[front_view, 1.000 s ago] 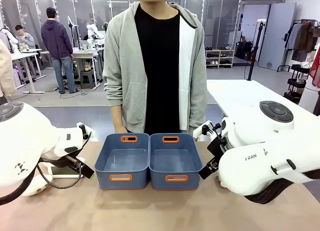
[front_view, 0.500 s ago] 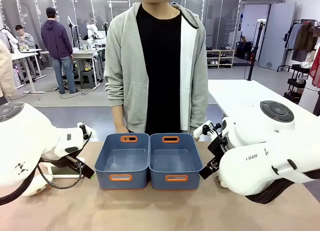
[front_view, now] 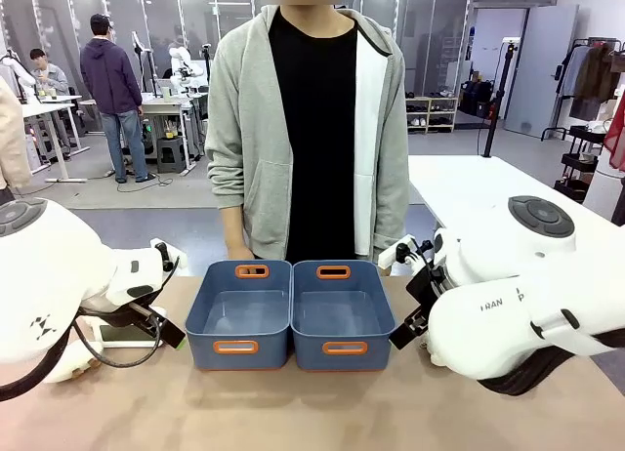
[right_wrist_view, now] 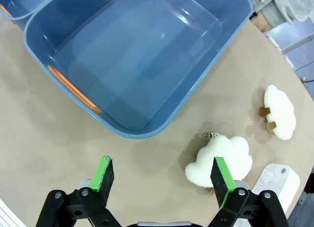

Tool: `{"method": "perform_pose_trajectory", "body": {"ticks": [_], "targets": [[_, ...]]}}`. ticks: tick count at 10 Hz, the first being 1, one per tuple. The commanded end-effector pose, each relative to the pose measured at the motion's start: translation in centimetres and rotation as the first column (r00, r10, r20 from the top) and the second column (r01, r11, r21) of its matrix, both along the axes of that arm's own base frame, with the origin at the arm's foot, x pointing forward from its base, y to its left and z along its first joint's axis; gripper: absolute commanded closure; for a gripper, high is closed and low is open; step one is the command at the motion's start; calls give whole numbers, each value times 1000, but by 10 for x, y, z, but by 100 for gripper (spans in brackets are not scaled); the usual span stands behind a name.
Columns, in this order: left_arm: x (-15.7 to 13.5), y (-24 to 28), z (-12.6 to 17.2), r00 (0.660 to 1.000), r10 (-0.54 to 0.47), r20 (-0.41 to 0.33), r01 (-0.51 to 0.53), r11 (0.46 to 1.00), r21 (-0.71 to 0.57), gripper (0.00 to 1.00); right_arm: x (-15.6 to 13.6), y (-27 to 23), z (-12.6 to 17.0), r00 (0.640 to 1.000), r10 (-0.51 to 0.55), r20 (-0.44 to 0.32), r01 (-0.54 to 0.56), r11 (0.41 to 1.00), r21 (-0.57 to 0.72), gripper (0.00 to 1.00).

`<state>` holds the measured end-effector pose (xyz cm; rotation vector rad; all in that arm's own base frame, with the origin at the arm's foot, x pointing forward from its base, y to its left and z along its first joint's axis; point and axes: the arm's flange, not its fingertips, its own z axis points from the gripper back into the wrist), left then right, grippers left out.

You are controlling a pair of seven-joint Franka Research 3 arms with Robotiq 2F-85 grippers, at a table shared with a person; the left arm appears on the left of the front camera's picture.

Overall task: Sort the digital clocks into the basket.
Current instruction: Pick up the Digital clock from the table and place it into the empty Plastic storage basket.

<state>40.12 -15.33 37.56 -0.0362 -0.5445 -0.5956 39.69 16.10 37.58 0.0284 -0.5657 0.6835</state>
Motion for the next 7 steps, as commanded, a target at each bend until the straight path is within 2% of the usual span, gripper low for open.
{"method": "perform_pose_trajectory", "body": {"ticks": [1,2,3,4,5,6,7], "targets": [[3,15,40,992,-35,-121,15,987,-162,0,11,-12,41,994,-14,-104,29,989,147,0],[2,24,52,984,-66,-167,19,963,-269,0,19,-26,58,979,-4,-203,61,959,277,0],[-1,45,65,965,-125,-232,19,911,-412,0,25,-41,67,960,-1,-279,104,929,354,0],[-1,70,74,943,-198,-268,21,837,-547,0,30,-58,73,926,45,-374,137,884,447,0],[2,98,78,936,-206,-285,-35,751,-659,0,34,-79,78,882,130,-454,169,812,559,0],[1,123,78,927,-246,-283,-61,646,-761,0,35,-103,80,867,144,-477,222,746,628,0],[-12,154,78,931,-278,-235,-64,512,-857,0,29,-136,82,850,200,-488,268,634,726,0]]}}
